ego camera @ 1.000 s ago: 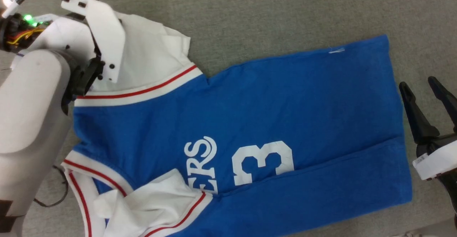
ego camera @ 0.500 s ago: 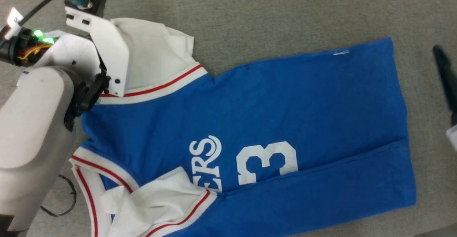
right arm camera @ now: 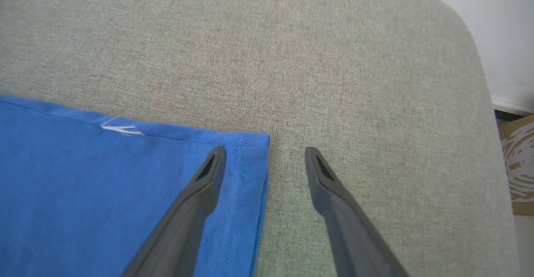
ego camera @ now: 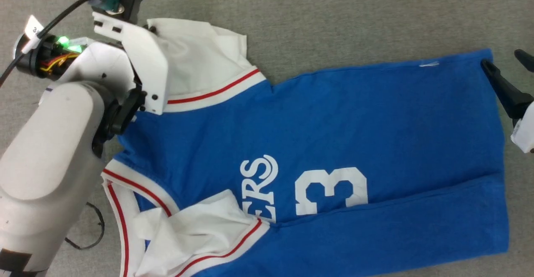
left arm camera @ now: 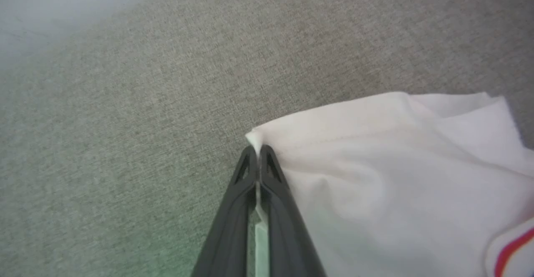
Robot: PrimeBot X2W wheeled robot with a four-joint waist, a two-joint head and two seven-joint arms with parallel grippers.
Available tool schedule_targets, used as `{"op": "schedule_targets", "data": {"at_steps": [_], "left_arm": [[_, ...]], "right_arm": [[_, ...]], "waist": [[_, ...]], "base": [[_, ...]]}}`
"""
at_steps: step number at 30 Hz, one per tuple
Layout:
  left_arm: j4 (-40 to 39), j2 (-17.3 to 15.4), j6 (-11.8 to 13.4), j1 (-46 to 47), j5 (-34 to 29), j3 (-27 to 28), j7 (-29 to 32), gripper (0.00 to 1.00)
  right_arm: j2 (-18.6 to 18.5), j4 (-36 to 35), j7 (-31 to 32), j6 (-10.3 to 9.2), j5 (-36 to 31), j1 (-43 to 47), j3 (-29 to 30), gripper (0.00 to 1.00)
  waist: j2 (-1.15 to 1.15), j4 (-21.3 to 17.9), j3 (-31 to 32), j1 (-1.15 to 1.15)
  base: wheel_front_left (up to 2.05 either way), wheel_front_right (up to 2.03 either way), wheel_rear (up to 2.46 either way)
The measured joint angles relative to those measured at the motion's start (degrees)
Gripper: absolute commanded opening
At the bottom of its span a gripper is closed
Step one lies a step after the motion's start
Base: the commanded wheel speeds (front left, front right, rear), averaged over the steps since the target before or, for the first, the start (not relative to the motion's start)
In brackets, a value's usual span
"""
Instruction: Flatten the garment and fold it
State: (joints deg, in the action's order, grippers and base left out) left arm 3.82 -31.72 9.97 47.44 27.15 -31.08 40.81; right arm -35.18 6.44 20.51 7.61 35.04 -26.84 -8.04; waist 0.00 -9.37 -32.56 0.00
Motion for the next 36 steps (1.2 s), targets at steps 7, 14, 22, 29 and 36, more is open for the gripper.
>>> {"op": "schedule_targets", "data": {"at_steps": [7, 14, 22, 29, 36], "left_arm": [[-0.43, 1.19, 0.16, 1.13, -0.11, -0.48, -0.60, 0.00], [-0.45, 1.25, 0.15, 1.02, -0.58, -0.74, -4.61, 0.00], [-2.63, 0.85, 0.71, -1.85, -1.87, 2.25, -19.14, 0.00], [-10.42, -0.42, 3.78, -13.17, 0.60, 6.30, -27.74, 0.00], [-20.42, -1.12, 8.95, -30.45, 3.60, 10.13, -34.31, 0.00]], "right_arm": [[-0.90, 4.60, 0.02, 0.00, 1.99, -1.61, -1.76, 0.30], [-0.94, 6.58, 0.08, 0.02, 2.76, -3.14, -1.77, 0.00], [-1.13, 6.99, -4.65, 0.02, 2.16, -2.93, -0.96, 0.00], [-1.10, 4.87, -7.03, 0.01, 1.86, 2.92, 2.11, 0.00], [1.05, 1.07, -7.92, 0.00, 1.04, 12.82, 6.23, 0.00]], "waist": [[0.00, 1.74, -1.37, 0.00], [0.00, 2.45, -0.96, 0.00], [0.00, 2.47, 2.55, 0.00], [0.00, 2.56, 7.29, 0.00], [0.00, 3.36, 12.62, -0.02]], "base": [[0.00, 0.00, 0.00], [0.00, 0.00, 0.00], [0.00, 0.00, 0.00], [0.00, 0.00, 0.00], [0.00, 0.00, 0.00]]}}
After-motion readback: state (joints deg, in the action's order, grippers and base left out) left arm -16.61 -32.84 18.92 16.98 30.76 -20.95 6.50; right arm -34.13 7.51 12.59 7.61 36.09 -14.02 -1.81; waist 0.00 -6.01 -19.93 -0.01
